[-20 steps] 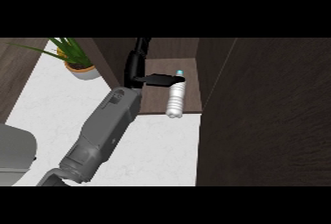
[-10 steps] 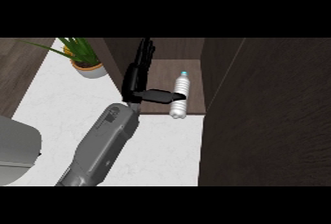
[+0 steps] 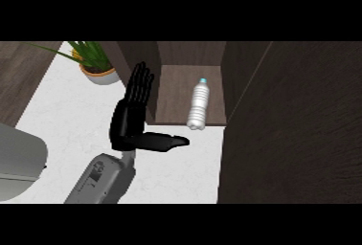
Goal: Pick up the bottled water, place it into the cabinet and close the cabinet
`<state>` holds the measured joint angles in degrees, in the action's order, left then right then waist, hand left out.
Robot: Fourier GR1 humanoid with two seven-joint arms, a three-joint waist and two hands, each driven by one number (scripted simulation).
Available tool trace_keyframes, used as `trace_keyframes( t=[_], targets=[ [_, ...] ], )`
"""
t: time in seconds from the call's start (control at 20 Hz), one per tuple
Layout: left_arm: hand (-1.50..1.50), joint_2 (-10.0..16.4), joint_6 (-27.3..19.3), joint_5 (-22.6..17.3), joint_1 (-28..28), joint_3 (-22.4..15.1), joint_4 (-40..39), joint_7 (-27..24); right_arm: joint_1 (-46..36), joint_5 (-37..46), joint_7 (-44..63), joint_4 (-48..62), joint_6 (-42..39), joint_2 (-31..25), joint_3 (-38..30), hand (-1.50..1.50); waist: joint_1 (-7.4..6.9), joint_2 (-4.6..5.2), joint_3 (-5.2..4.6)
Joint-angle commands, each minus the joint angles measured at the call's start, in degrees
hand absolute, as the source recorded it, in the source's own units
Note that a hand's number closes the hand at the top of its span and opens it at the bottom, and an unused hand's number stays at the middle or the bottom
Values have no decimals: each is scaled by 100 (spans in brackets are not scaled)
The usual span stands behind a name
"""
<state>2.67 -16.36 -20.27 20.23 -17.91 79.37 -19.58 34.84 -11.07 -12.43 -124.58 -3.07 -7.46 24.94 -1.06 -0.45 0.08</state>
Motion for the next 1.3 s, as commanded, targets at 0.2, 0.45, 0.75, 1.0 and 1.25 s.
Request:
trace_keyframes(
  t=[0.2,0.45,0.75,1.0,1.25],
  targets=[
    [-150,520,-256,119,-1880,-618,2886,873,8,232,-223,121,5,-151,66,-150,53,15,-6],
    [-150,937,277,-26,-3038,-871,3585,454,-244,619,206,-74,-202,-541,277,150,2,19,-11],
    [-150,1168,101,32,-3753,-758,4481,430,74,1168,291,-441,-744,-1262,883,150,13,0,-12],
    [-150,1357,468,-309,-4490,-321,4727,-145,-390,1363,916,-783,-783,-1082,1491,150,-22,16,-20],
    [-150,1748,897,-1049,-4900,459,5102,0,-566,1593,1254,-1165,-832,-1051,1696,150,-28,30,-23]
  ],
)
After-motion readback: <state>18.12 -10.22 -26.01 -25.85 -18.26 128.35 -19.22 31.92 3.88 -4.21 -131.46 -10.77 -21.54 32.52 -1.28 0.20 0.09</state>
